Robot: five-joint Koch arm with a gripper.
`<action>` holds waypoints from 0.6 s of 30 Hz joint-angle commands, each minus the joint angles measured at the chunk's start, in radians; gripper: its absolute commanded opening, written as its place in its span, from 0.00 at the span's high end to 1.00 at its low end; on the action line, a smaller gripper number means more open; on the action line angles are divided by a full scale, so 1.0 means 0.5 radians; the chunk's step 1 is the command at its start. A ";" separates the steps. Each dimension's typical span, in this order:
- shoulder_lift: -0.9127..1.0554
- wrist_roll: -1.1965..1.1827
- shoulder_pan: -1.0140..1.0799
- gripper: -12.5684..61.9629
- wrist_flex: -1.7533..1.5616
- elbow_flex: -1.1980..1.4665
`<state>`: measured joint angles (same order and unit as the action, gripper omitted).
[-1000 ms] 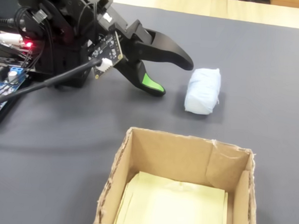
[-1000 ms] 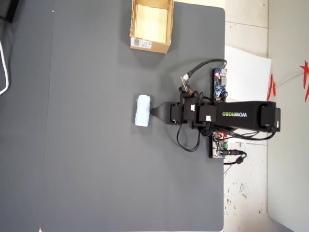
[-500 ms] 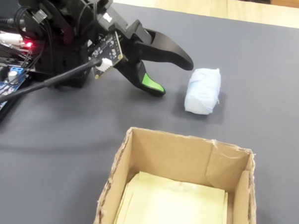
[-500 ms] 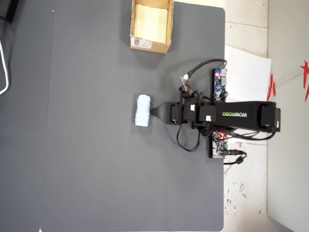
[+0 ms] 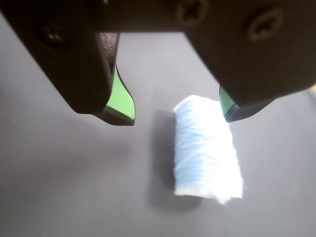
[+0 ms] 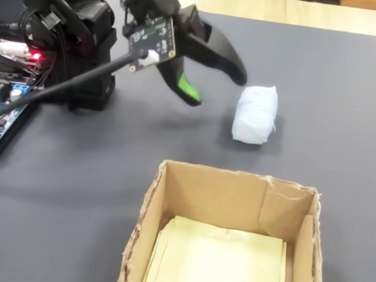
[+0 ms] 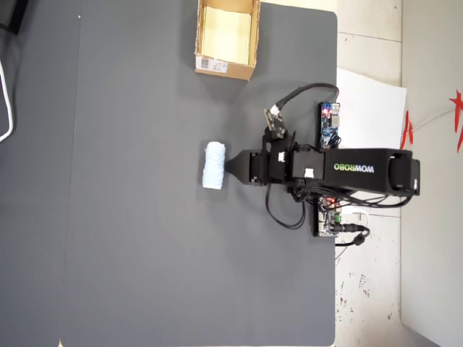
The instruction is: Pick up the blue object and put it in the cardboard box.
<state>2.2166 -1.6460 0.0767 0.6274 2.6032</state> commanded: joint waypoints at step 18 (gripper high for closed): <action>-0.810 0.006 -0.021 0.38 0.291 -0.804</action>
<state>1.8224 -1.6337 0.0675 0.7747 2.2841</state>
